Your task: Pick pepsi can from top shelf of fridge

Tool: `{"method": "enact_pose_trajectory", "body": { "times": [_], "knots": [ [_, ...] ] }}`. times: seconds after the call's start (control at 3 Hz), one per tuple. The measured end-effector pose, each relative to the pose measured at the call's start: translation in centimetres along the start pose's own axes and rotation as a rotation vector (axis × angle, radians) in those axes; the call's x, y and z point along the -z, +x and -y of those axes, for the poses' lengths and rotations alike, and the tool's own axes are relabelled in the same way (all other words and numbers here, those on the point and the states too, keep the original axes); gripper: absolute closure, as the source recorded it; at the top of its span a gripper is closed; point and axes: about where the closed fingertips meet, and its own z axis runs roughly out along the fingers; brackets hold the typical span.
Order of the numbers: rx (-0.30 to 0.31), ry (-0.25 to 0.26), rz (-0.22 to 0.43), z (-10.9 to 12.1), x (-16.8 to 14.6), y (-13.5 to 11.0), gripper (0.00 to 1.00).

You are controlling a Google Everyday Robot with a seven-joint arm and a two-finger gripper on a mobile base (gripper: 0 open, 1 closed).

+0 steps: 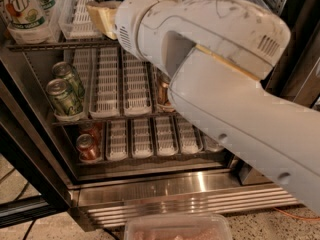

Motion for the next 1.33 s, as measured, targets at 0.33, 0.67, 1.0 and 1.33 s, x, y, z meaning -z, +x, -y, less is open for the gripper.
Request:
{"method": "enact_pose_trajectory", "body": {
  "times": [0.33, 0.67, 1.0, 1.33],
  "knots": [
    [-0.019, 0.006, -0.007, 0.7, 0.2, 0.1, 1.00],
    [-0.036, 0.022, -0.012, 1.4, 0.9, 0.1, 1.00],
    [-0.036, 0.022, -0.012, 1.4, 0.9, 0.1, 1.00],
    [-0.046, 0.008, 0.006, 0.5, 1.8, -0.4, 1.00]
  ]
}}
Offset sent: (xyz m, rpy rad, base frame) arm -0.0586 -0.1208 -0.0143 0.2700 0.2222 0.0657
